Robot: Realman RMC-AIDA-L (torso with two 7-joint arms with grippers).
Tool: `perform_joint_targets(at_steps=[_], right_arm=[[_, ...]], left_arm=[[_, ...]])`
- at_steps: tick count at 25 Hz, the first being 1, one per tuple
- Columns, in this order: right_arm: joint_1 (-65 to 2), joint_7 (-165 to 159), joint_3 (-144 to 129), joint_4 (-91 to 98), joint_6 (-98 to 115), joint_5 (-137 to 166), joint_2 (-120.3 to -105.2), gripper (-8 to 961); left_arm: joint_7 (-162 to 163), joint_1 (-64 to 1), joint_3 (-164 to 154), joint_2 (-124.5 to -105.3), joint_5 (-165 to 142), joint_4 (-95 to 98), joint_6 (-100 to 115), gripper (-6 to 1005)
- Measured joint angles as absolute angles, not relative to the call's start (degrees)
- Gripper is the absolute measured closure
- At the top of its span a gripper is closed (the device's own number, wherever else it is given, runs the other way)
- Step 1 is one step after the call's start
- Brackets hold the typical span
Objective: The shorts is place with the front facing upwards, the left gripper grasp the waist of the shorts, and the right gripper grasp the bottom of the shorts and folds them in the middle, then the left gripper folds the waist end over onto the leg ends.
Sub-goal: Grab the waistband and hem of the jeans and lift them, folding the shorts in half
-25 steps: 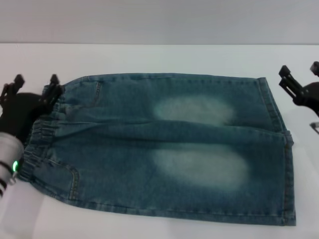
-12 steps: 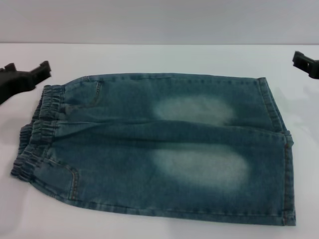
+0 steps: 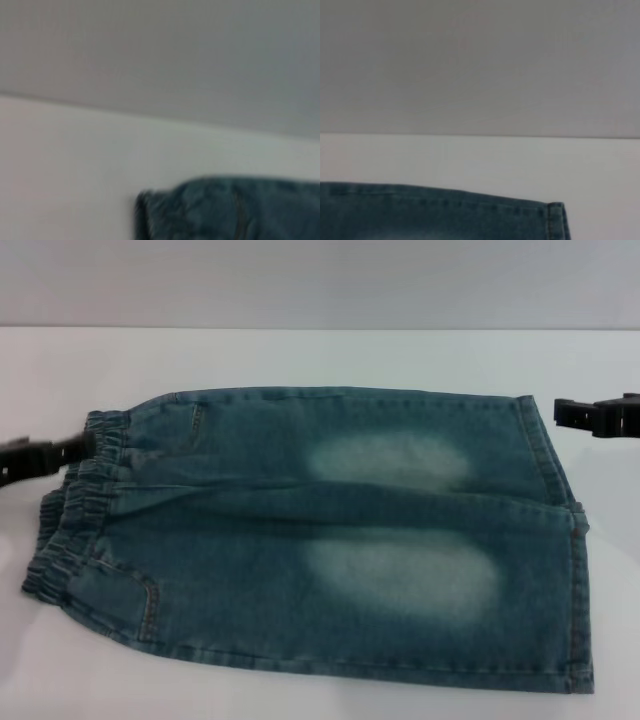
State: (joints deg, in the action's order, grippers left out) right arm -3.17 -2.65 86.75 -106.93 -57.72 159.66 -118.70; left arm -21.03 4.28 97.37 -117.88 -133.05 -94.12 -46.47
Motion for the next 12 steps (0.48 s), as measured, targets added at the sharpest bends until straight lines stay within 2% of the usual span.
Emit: perform_joint_targets(at_steps=[12], right_arm=[[-1.47,-5.57,85.69,-114.54,-69.67,163.97,-118.97,160]], left_arm=[[-12.59,1.92,97.33,-117.98,-145.24,-97.02,-61.44,159]])
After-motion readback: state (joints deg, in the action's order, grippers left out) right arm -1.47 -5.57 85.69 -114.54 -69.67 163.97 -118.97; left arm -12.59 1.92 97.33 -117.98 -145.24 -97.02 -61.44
